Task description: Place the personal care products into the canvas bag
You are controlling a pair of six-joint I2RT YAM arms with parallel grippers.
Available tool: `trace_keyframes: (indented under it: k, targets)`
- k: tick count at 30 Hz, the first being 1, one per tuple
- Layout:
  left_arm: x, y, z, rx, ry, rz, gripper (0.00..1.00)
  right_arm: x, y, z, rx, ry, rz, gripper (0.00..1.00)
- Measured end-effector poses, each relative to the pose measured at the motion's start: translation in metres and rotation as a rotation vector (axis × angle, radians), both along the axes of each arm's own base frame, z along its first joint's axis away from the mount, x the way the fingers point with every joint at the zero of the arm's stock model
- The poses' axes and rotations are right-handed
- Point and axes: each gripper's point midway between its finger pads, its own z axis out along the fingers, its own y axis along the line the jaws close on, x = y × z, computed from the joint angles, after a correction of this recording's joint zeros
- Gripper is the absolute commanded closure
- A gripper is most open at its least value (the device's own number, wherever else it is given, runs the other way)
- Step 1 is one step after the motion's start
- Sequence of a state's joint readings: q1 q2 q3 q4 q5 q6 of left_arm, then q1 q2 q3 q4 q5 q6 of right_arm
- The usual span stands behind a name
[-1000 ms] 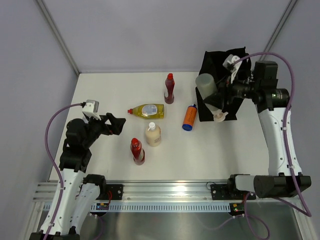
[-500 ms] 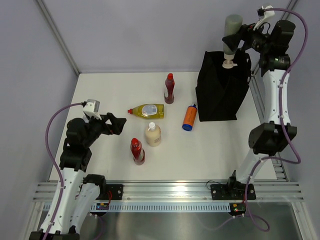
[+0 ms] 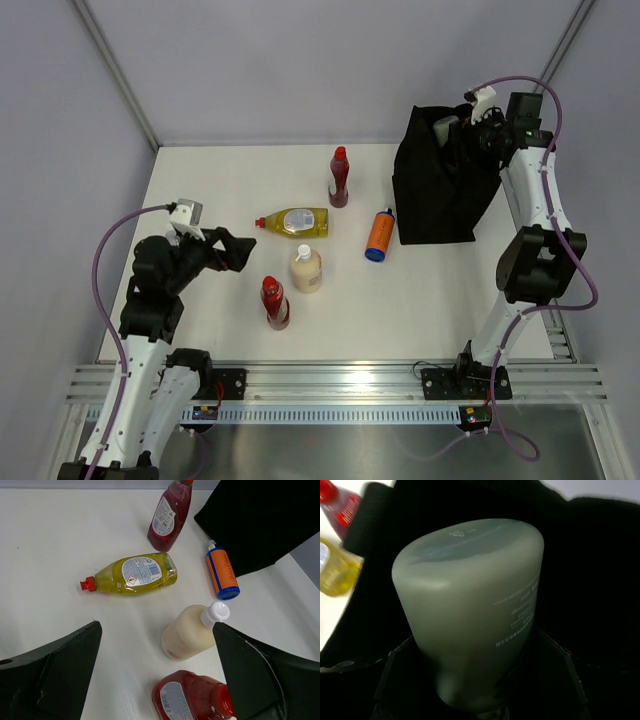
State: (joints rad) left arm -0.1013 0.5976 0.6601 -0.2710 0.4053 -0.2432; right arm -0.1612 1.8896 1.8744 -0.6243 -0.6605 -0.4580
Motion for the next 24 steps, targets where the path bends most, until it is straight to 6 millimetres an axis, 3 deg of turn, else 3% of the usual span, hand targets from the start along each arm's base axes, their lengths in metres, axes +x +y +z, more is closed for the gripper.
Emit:
trace_keyframes:
  k: [4, 8, 10, 11, 13, 14, 17, 21, 24]
  targets:
    - [0.002, -0.006, 0.006, -0.016, -0.021, -0.03, 0.01, -0.007, -0.014, -0.011, -0.098, 0.027, -0.027, 1.0]
    - [0.012, -0.019, 0.008, -0.054, -0.005, -0.063, 0.01, -0.01, -0.023, -0.018, -0.141, 0.068, -0.067, 0.9]
    - [0.014, -0.036, 0.012, -0.061, 0.013, -0.109, 0.01, -0.009, -0.026, -0.022, -0.153, 0.096, -0.079, 0.84]
    - [0.017, -0.047, 0.014, -0.059, 0.023, -0.137, 0.01, -0.007, -0.027, -0.025, -0.16, 0.108, -0.083, 0.74]
    - [0.022, -0.069, 0.021, -0.051, 0.033, -0.178, 0.01, -0.002, -0.029, -0.032, -0.174, 0.123, -0.086, 0.66]
    - [0.024, -0.082, 0.026, -0.046, 0.033, -0.203, 0.01, 0.0, -0.03, -0.036, -0.181, 0.131, -0.086, 0.56]
    - [0.034, -0.111, 0.039, -0.033, 0.018, -0.228, 0.01, 0.004, -0.027, -0.055, -0.185, 0.169, -0.075, 0.48]
    - [0.056, -0.144, 0.037, 0.007, 0.043, -0.209, 0.01, 0.009, -0.021, -0.083, -0.167, 0.237, -0.061, 0.25]
    - [0.075, -0.167, 0.024, 0.052, 0.083, -0.183, 0.01, 0.01, -0.018, -0.097, -0.143, 0.275, -0.052, 0.18]
